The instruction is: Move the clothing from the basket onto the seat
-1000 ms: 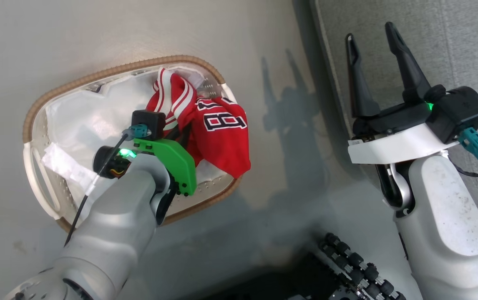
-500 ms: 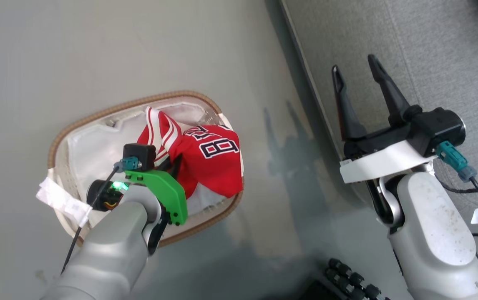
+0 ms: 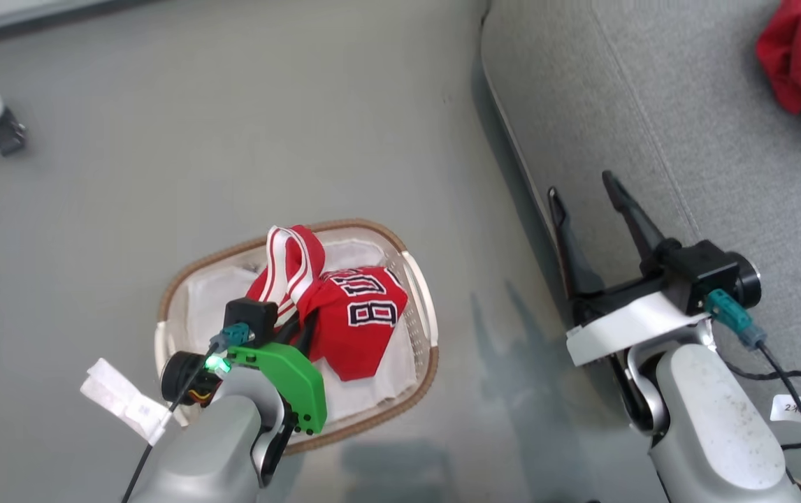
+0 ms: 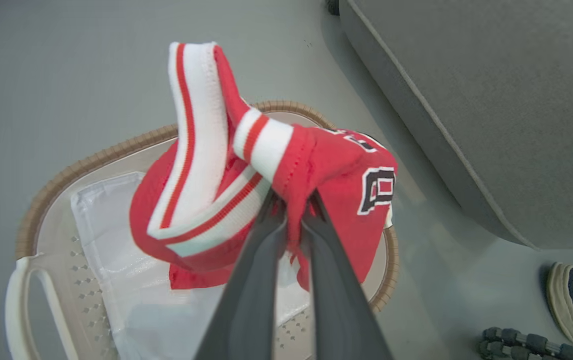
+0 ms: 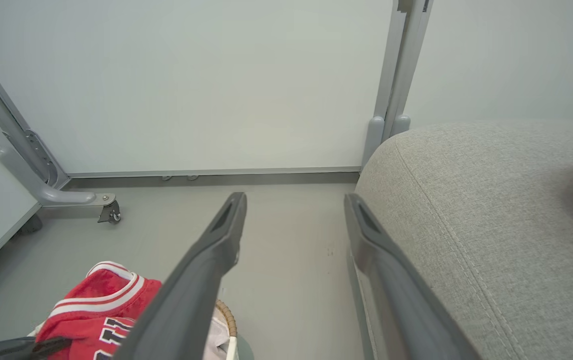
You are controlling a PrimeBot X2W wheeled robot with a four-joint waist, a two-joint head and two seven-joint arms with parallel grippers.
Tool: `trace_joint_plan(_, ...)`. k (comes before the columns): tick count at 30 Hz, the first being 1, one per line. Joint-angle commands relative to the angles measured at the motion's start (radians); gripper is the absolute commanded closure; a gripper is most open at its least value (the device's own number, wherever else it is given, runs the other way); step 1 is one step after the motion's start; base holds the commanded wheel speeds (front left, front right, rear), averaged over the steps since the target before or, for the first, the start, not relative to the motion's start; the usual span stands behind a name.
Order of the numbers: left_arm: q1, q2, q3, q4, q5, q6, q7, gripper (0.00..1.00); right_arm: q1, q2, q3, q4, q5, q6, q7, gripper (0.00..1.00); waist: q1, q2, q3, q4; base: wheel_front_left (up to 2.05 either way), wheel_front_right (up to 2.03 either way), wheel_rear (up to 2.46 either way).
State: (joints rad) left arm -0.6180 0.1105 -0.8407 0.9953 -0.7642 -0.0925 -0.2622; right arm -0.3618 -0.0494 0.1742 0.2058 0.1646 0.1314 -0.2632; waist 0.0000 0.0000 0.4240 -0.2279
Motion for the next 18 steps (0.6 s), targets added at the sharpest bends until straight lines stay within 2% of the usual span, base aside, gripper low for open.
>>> trace_joint_plan(1,0.026,0.005,0.022,-0.018,0.022,0.002,-0.003,1.00,0.018,-0.004,0.003,0.008,-0.008,-0.001,-0.002,0.00,0.0000,0.0000,-0.083,0.053,0.00,0.00,0.00)
trace_joint_plan(10,0.153,0.000,0.204,-0.167,0.180,0.017,-0.003,1.00,0.090,-0.004,0.023,0.035,-0.025,-0.001,-0.002,0.00,0.0000,0.0000,-0.194,0.099,0.00,0.00,0.00)
trace_joint_plan(18,0.270,-0.011,0.350,-0.302,0.307,0.009,-0.004,1.00,0.146,-0.004,0.027,0.056,-0.029,-0.001,-0.002,0.00,0.0000,0.0000,-0.287,0.115,0.00,0.00,0.00)
